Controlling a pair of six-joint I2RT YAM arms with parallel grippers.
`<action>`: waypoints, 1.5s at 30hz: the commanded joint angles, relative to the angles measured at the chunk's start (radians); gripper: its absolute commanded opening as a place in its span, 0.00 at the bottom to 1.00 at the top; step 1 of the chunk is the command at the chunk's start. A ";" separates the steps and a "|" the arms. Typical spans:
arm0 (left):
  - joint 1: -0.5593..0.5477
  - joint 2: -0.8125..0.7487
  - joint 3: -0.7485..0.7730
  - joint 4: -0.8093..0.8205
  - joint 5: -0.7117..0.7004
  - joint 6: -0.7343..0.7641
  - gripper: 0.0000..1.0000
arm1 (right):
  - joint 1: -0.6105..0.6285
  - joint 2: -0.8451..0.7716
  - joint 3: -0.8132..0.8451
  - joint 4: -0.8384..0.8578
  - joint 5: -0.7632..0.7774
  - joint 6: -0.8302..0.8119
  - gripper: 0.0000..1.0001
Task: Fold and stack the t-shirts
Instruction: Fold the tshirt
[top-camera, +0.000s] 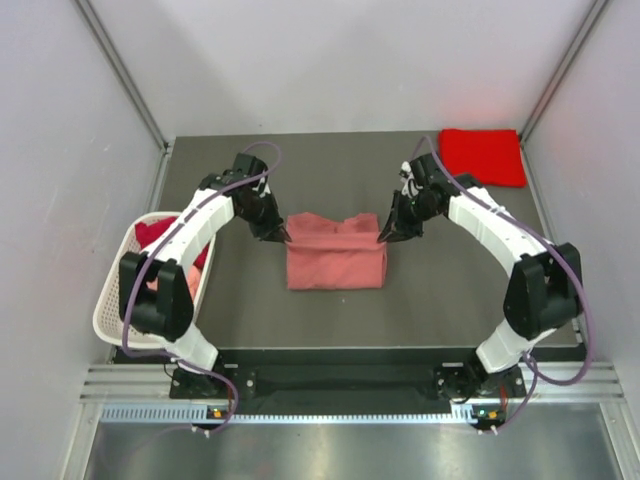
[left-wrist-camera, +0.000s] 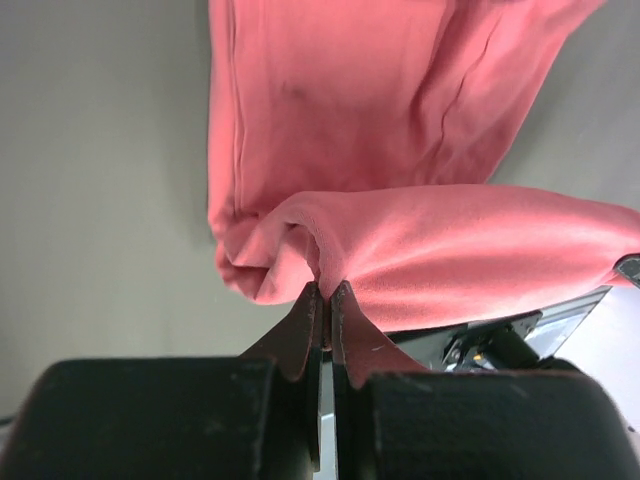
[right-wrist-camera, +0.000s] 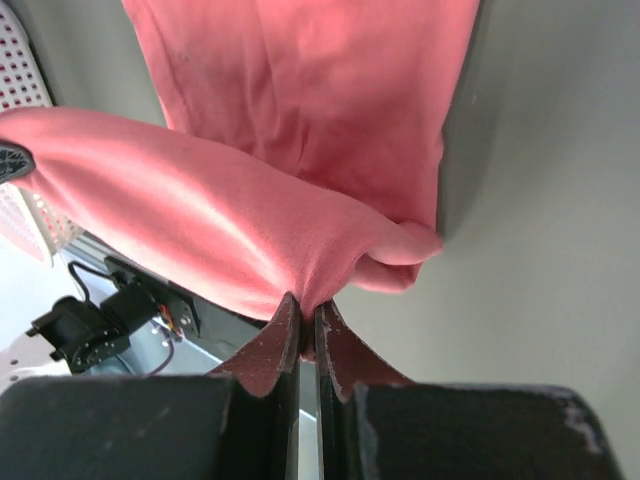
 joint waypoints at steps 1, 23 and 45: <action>0.027 0.070 0.084 0.012 -0.018 0.048 0.00 | -0.050 0.064 0.090 -0.049 -0.029 -0.090 0.00; 0.075 0.374 0.337 0.064 0.003 0.050 0.00 | -0.111 0.476 0.476 -0.094 -0.169 -0.142 0.00; 0.089 0.384 0.603 0.036 -0.011 0.040 0.51 | -0.151 0.532 0.717 -0.195 -0.009 -0.243 0.63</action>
